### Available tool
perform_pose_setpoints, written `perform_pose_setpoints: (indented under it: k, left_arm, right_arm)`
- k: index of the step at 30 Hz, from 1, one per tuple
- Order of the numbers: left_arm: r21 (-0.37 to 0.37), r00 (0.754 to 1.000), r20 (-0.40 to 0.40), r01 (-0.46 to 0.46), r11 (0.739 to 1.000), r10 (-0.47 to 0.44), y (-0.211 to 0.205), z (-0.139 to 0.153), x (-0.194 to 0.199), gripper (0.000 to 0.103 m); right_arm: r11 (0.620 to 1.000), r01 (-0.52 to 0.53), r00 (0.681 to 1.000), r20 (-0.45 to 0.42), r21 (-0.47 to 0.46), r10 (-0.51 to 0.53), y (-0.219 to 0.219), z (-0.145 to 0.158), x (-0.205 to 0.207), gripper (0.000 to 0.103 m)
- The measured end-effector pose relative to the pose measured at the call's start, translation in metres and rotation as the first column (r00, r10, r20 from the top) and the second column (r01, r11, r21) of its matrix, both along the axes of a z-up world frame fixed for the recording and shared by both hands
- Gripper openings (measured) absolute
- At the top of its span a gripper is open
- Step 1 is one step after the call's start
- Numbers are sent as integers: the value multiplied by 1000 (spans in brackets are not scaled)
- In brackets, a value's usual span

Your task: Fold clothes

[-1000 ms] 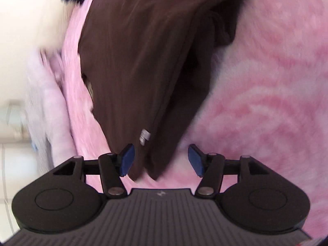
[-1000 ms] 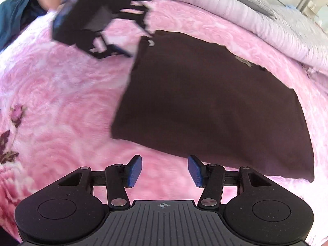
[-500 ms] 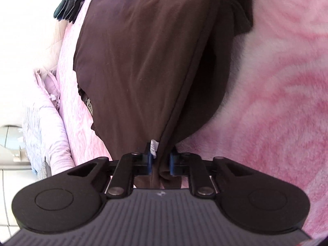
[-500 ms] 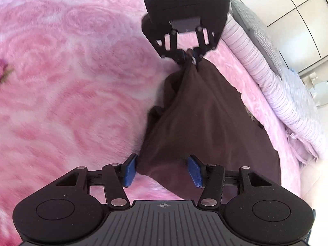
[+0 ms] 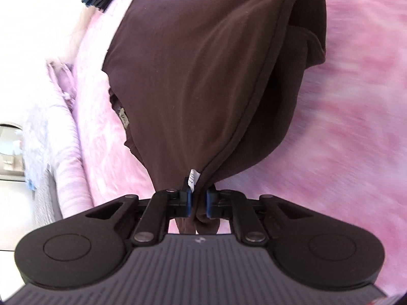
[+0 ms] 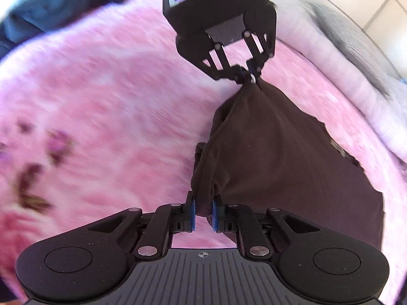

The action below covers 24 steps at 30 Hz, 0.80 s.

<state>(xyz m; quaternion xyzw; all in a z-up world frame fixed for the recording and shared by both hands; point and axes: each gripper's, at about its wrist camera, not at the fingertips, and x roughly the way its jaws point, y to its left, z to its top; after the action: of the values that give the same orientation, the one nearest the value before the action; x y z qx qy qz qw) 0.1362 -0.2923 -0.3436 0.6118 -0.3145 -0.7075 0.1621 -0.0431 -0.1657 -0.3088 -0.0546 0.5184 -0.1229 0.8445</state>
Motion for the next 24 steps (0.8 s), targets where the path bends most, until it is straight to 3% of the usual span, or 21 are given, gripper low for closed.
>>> perform_pose_setpoints:
  k: [4, 7, 9, 13, 18, 24]
  left_arm:
    - [32, 999, 28, -20, 999, 19, -3, 34, -5, 7]
    - [27, 999, 40, -21, 999, 20, -32, 67, -26, 8]
    - [25, 998, 56, 4, 1000, -6, -63, 89, -53, 8]
    - [11, 996, 76, 41, 999, -42, -126, 120, -119, 8]
    - [36, 993, 65, 96, 995, -99, -200, 124, -223, 8]
    - [128, 982, 72, 162, 978, -172, -265, 74, -332, 8]
  right_arm:
    - [996, 4, 997, 78, 86, -11, -8, 24, -11, 11]
    - [982, 122, 975, 166, 145, -146, -42, 47, -36, 11]
    - [956, 202, 937, 243, 213, -252, -73, 65, -61, 11]
    - [879, 352, 819, 349, 322, -456, -138, 85, -126, 11]
    - [733, 515, 650, 354, 444, -672, -214, 79, -213, 11]
    - [495, 627, 446, 243, 602, -861, -275, 31, -305, 11]
